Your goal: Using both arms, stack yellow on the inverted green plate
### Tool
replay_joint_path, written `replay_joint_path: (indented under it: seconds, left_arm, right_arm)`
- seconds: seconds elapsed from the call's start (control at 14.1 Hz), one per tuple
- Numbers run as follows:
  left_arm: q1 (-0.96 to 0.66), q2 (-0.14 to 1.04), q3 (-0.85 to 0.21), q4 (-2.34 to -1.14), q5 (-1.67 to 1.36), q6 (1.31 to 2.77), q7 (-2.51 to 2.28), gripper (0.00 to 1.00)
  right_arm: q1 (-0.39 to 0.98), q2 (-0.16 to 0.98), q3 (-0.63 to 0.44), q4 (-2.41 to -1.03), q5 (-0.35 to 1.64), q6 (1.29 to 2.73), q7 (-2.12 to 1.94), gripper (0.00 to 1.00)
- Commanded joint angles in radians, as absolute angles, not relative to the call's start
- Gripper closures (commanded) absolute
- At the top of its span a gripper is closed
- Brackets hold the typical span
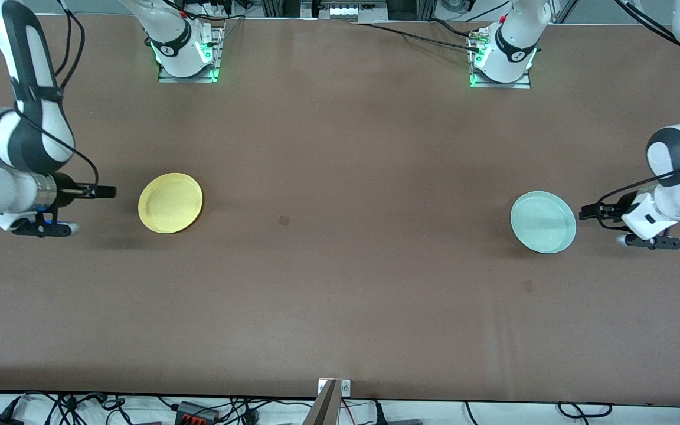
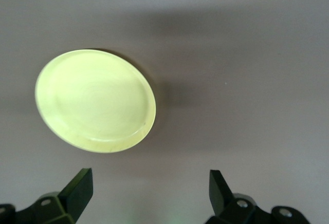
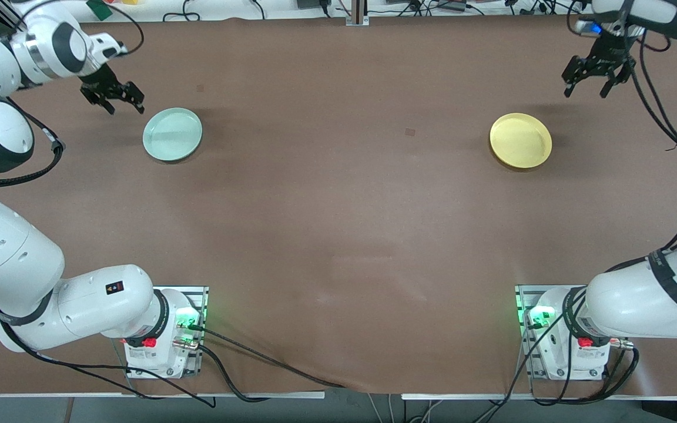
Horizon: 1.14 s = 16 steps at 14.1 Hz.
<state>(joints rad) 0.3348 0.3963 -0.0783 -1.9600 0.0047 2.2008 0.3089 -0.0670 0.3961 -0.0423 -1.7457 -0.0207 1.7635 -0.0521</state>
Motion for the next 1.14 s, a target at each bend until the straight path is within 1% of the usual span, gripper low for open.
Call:
replay_joint_path:
  seconds: [0.0,0.07,0.21,0.35,0.43,0.5,0.71,0.92,1.06]
  left_arm:
    - [0.382,0.422,-0.101,-1.993,-0.015,2.247,0.386,0.06]
    - [0.39,0.446,-0.101,-1.993,-0.04,2.285,0.421,0.06]
    - [0.4,0.489,-0.101,-1.993,-0.093,2.313,0.477,0.09]
    - [0.4,0.5,-0.101,-1.993,-0.135,2.312,0.515,0.15]
    - [0.402,0.503,-0.101,-1.993,-0.138,2.312,0.54,0.2]
    - [0.405,0.509,-0.101,-1.99,-0.138,2.312,0.549,0.25]
    - [0.41,0.541,-0.101,-1.967,-0.14,2.313,0.551,0.36]
    - [0.41,0.552,-0.101,-1.965,-0.141,2.312,0.551,0.6]
    - [0.41,0.563,-0.101,-1.954,-0.167,2.312,0.551,0.71]
  right_arm:
    - [-0.081,0.455,-0.037,-1.729,-0.021,1.772,-0.058,0.0]
    - [-0.081,0.469,-0.037,-1.732,-0.02,1.772,-0.055,0.0]
    - [-0.08,0.506,-0.035,-1.74,-0.018,1.764,-0.052,0.0]
    - [-0.083,0.55,-0.035,-1.74,-0.018,1.773,-0.054,0.0]
    - [-0.087,0.564,-0.035,-1.74,-0.017,1.784,-0.054,0.0]
    - [-0.092,0.572,-0.035,-1.74,-0.017,1.795,-0.054,0.0]
    - [-0.092,0.594,-0.034,-1.74,0.032,1.83,-0.054,0.0]
    - [-0.086,0.62,-0.034,-1.74,0.041,1.855,-0.052,0.0]
    - [-0.092,0.65,-0.034,-1.74,0.041,1.879,-0.052,0.0]
